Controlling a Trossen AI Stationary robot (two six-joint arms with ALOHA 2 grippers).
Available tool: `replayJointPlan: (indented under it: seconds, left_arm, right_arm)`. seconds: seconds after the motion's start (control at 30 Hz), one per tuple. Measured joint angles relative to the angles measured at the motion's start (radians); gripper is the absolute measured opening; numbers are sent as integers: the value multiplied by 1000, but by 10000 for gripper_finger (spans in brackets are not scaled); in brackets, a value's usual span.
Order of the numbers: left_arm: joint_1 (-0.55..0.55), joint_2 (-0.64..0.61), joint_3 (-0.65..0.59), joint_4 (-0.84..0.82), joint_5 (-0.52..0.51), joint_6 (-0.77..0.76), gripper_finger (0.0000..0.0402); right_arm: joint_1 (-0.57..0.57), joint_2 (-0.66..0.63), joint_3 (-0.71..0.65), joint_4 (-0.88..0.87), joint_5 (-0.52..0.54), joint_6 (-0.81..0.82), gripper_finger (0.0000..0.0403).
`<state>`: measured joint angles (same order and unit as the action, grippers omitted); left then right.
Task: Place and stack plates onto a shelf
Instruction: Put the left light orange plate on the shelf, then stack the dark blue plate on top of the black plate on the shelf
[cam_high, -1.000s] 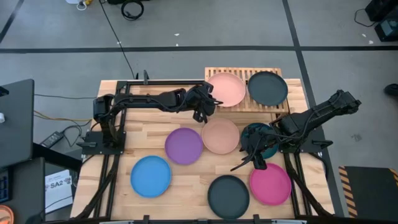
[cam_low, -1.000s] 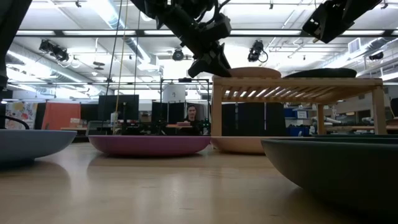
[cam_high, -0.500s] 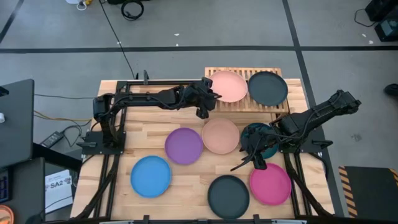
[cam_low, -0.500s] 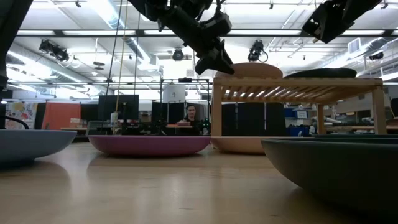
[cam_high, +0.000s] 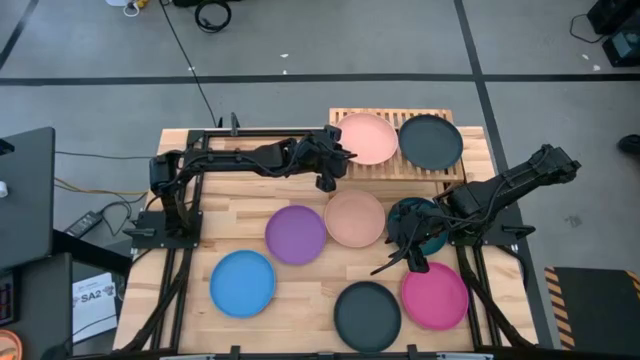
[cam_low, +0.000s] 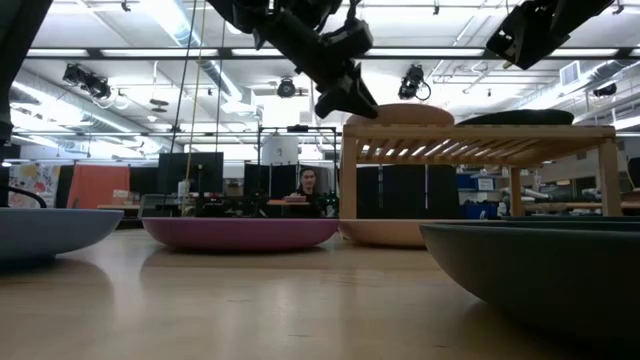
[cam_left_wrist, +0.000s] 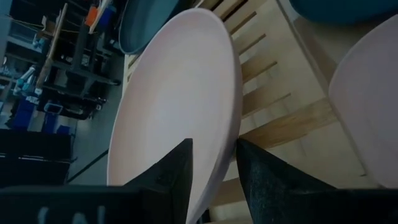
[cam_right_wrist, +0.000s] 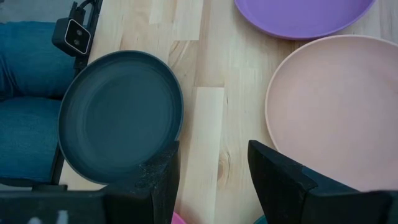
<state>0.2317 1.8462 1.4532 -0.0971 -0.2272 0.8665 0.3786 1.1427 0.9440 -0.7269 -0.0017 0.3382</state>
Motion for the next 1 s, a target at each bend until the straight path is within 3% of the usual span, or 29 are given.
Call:
replayJointPlan:
  seconds: [0.7, 1.0]
  left_arm:
    - [-90, 0, 0, -5, -80, -18, 131]
    - [-188, 0, 0, -5, -147, -19, 131]
  right_arm:
    - [1, 0, 0, -10, 0, 32, 193]
    - [74, 0, 0, -85, 6, 193, 193]
